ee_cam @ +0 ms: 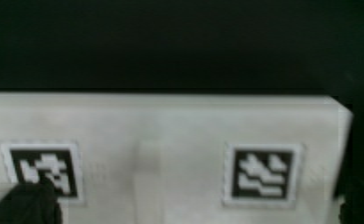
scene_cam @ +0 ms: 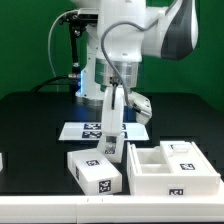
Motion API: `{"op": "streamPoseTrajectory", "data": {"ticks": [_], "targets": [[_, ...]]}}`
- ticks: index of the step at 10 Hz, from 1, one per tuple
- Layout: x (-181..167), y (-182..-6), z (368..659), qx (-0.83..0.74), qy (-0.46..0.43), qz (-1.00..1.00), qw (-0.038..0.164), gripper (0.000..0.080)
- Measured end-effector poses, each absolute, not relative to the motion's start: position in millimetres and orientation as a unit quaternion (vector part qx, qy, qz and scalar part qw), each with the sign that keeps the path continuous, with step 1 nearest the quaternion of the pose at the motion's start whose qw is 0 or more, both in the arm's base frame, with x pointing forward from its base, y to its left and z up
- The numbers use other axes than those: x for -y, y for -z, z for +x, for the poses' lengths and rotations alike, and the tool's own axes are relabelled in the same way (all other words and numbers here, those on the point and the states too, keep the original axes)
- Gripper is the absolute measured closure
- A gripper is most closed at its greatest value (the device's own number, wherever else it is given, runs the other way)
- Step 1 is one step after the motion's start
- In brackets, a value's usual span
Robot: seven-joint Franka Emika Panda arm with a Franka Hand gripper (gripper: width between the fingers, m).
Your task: Assemble cabinet
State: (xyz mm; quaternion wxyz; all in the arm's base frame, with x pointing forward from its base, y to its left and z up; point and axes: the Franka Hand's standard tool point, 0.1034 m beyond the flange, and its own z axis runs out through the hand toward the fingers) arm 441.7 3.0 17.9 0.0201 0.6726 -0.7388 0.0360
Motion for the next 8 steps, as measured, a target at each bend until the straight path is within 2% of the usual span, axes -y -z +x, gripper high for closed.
{"op": "streamPoseTrajectory", "data": {"ticks": [2, 4, 6, 7, 8], "targets": [[-8.9, -9.9, 442.0, 0.732, -0.037, 0.680, 0.027, 0.0003], [-8.5, -9.9, 441.9, 0.731, -0.037, 0.681, 0.028, 0.0025], [-8.6, -9.8, 441.8, 0.731, -0.037, 0.681, 0.028, 0.0382], [-8.6, -9.8, 441.8, 0.731, -0.037, 0.681, 0.028, 0.0517], [-8.6, -9.7, 441.8, 0.730, -0.037, 0.681, 0.028, 0.0517]]}}
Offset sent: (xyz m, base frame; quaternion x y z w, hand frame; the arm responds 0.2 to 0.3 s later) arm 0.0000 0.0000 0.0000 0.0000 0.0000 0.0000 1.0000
